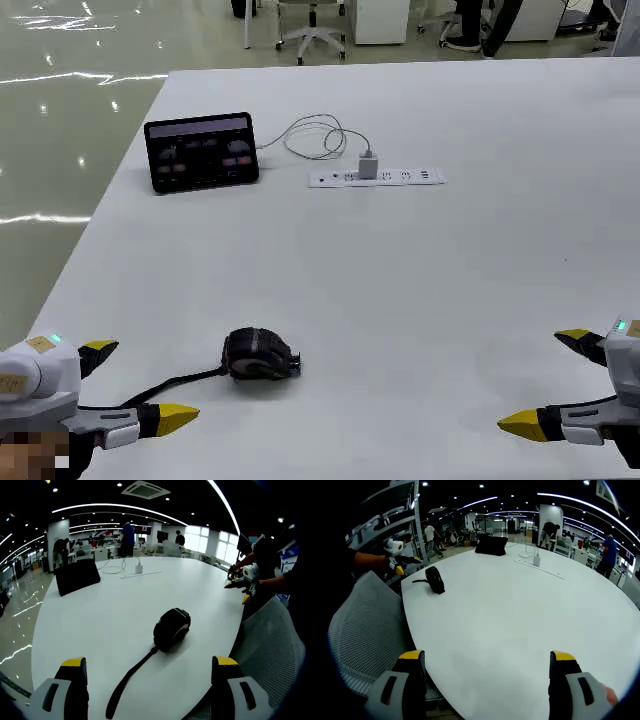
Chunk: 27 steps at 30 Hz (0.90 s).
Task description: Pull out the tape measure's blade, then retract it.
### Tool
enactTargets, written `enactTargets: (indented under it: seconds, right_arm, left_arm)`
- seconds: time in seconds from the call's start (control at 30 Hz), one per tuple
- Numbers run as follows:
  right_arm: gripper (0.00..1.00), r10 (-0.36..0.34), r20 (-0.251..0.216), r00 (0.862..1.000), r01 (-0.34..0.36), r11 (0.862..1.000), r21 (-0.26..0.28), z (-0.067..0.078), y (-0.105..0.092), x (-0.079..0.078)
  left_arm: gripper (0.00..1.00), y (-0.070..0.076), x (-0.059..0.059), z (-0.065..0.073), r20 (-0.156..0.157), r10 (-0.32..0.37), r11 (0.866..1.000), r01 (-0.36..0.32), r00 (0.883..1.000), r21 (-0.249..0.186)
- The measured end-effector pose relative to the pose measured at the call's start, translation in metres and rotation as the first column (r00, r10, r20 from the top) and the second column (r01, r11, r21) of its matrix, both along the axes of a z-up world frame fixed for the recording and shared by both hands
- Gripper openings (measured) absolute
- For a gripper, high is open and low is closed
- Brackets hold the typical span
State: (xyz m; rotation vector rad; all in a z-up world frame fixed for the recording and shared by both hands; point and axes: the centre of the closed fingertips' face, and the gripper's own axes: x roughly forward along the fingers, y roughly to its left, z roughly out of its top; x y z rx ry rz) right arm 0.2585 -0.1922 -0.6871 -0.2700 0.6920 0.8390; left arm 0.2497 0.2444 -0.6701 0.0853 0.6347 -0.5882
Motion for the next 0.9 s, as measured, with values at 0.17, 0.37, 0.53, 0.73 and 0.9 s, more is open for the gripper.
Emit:
enactTargets:
  seconds: [0.17, 0.37, 0.53, 0.73, 0.9]
  right_arm:
    - [0.99, -0.002, -0.003, 1.000, 0.002, 1.000, 0.001, 0.0003, 0.0000, -0.0011]
    - [0.97, -0.004, -0.006, 1.000, 0.004, 1.000, -0.004, -0.0004, -0.0014, -0.0005]
    - [0.98, 0.002, -0.004, 1.000, -0.002, 1.000, -0.002, 0.0005, 0.0005, 0.0000]
    - [1.00, 0.011, 0.006, 1.000, -0.011, 1.000, -0.001, 0.0019, 0.0044, 0.0025]
    - [1.00, 0.011, 0.015, 1.000, -0.011, 1.000, 0.009, 0.0035, 0.0068, 0.0057]
  left_arm:
    - [1.00, 0.0004, 0.0004, 0.0008, 0.000, -0.003, 1.000, 0.003, 1.000, -0.001]
    - [1.00, 0.0021, 0.0017, 0.0025, 0.001, -0.002, 1.000, 0.002, 1.000, -0.002]
    - [1.00, 0.0025, 0.0016, 0.0023, -0.002, -0.005, 1.000, 0.005, 1.000, -0.003]
    - [1.00, -0.0002, 0.0015, -0.0005, -0.011, -0.028, 1.000, 0.028, 1.000, 0.006]
    - [1.00, -0.0018, 0.0045, -0.0041, -0.015, -0.049, 0.999, 0.049, 0.999, 0.016]
